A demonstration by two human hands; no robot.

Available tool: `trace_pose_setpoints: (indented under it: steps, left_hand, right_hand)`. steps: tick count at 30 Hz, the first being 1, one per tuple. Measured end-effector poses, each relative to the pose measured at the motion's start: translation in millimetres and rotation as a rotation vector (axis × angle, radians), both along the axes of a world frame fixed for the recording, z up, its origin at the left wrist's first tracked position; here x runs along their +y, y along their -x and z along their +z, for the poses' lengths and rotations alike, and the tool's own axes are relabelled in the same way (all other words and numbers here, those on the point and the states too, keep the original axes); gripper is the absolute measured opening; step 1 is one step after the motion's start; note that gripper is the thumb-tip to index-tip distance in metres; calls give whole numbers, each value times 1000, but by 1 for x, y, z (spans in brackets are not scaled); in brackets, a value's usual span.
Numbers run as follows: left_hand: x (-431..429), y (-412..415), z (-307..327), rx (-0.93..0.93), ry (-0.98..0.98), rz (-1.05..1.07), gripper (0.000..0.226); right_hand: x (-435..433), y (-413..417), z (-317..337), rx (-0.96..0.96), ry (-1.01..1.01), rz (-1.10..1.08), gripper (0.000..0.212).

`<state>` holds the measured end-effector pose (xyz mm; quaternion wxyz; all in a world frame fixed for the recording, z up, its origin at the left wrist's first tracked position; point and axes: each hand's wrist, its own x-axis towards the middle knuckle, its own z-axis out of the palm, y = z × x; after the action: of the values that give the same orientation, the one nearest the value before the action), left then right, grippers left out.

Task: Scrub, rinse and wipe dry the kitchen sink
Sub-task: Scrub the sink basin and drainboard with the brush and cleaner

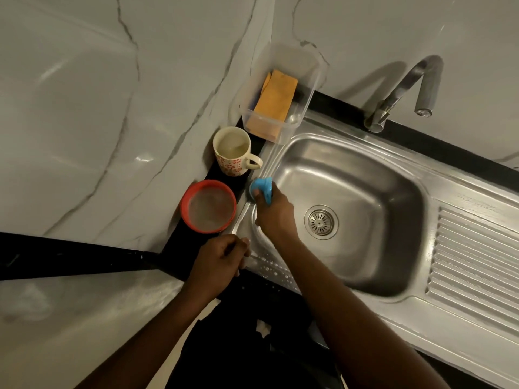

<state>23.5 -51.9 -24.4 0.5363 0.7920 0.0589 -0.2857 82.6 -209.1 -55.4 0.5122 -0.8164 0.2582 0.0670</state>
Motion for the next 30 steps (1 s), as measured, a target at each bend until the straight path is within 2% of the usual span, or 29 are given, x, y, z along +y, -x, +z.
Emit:
trace_pose_setpoints:
  steps: [3,6,11,15,19,25,30]
  left_hand:
    - [0,-1,-1,-6,-3,-19,33]
    - [-1,-1,-4,-13,-10,-23,35]
    - [-4,1,-5,47,25,20,36]
    - [-4,2,-4,27,32,14,36]
    - [-2,-2,-4,-18,4,1,35]
    - [-5,-7,1,-7,27,6,34]
    - [-6,-8,3,-59,15,-12,33]
  right_hand:
    - [10,30,-1,43,40,101,43]
    - [8,22,2,10,132,169,41]
    - [-18,-32,3,27,92,61,29]
    - [-2,-7,3,26,114,126,29]
    - [6,15,-3,11,147,184,38]
    - [-18,-23,-8,-10,103,107,35]
    - [-7,27,-14,1,94,239,45]
